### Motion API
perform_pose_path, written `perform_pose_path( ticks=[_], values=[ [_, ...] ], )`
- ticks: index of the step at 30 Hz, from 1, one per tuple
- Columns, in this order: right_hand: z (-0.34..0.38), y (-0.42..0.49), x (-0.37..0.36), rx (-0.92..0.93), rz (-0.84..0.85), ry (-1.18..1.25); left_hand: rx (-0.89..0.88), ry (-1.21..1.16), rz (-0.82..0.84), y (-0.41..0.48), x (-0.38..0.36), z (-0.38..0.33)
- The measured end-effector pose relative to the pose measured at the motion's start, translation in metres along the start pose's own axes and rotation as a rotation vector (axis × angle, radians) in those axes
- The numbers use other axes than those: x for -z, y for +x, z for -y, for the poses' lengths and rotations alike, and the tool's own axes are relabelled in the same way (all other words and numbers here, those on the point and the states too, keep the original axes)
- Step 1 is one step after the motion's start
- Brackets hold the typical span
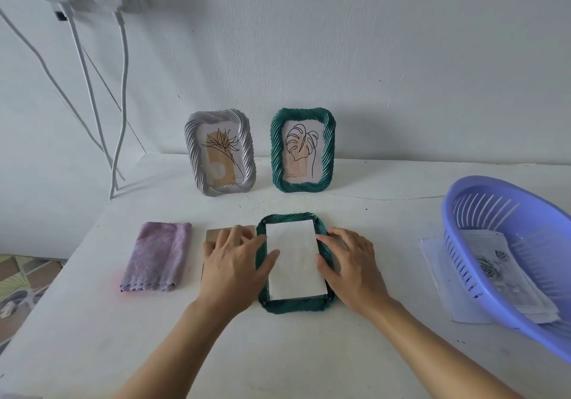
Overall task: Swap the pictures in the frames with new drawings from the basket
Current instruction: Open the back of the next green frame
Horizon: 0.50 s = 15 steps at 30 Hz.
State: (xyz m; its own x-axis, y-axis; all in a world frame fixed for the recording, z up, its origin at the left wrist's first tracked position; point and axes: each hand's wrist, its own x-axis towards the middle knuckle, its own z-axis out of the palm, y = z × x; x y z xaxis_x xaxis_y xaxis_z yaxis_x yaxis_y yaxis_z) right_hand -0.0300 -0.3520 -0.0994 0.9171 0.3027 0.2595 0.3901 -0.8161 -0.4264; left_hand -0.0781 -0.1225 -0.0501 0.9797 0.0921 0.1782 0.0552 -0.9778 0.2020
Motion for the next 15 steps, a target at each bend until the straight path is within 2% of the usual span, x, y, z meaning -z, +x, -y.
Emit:
perform_pose_path(
  ticks=[7,15],
  values=[
    [0.002,0.002,0.001,-0.047,-0.012,0.056,-0.039,0.011,0.039,-0.002,-0.020,-0.005],
    [0.015,0.007,-0.002,-0.158,-0.070,0.214,-0.046,-0.074,-0.024,-0.014,-0.037,-0.001]
  ],
)
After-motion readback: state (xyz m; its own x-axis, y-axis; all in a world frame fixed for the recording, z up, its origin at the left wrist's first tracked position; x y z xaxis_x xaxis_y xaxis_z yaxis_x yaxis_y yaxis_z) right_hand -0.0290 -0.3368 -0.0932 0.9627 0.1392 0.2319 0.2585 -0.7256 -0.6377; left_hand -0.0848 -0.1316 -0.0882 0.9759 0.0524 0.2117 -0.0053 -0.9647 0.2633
